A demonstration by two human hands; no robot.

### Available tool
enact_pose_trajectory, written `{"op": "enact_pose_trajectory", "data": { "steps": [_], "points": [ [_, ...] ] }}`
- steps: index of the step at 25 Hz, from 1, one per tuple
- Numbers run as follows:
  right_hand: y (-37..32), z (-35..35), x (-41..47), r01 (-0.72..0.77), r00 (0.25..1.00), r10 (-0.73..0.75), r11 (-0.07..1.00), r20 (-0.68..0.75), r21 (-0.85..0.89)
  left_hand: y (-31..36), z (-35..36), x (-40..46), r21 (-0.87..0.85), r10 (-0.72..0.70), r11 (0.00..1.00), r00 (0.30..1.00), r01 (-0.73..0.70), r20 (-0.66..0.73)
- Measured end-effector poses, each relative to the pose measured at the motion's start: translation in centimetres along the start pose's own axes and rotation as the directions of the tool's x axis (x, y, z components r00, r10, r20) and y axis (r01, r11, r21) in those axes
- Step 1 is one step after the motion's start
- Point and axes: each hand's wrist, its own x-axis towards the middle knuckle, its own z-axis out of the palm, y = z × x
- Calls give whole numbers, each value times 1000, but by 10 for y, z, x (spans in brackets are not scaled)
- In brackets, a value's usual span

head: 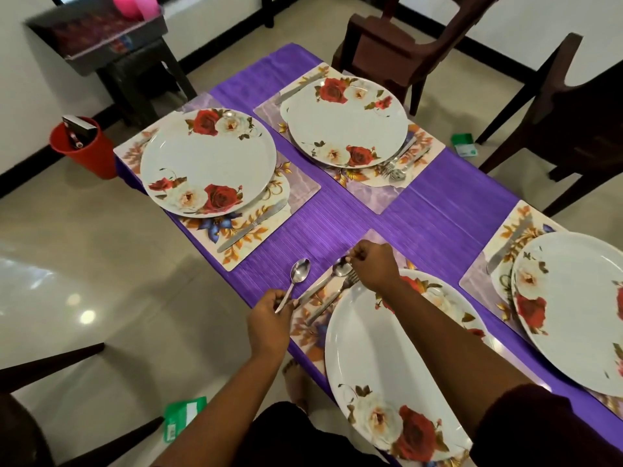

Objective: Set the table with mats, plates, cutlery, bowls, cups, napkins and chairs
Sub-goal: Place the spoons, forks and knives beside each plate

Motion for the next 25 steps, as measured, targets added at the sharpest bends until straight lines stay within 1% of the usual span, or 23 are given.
{"op": "enact_pose_trajectory", "data": {
  "steps": [4,9,11,13,15,18,20,22,25],
  "points": [
    [0,0,-2,9,1000,-10,1000,-29,-10,-1,1,1,12,-8,1000,1000,8,18],
    [1,-1,-1,10,999,-11,1000,-39,-15,-1,0,5,39,34,999,998,-36,47],
    [0,-2,-1,7,999,-7,1000,-34,-6,-2,-2,4,9,45,999,998,-46,50],
    [-1,-7,-5,2,999,1,999,-53,43,1,-4,4,-61,34,998,999,-32,35],
    [3,-12,-12,5,994,7,994,-113,107,5,-6,3,-134,22,991,1000,-21,5],
    [22,-19,-33,26,972,5,991,-233,128,7,-9,-8,-207,44,977,999,-45,-12],
    [36,-27,-50,66,937,-30,994,-347,90,7,-11,-18,-242,52,969,998,-46,20],
    [48,-38,-67,117,899,-81,991,-430,58,3,-9,-30,-272,47,962,997,-27,65],
    [81,-52,-96,114,880,-54,989,-471,99,-4,-2,-68,-299,11,954,995,20,101]
  ]
}}
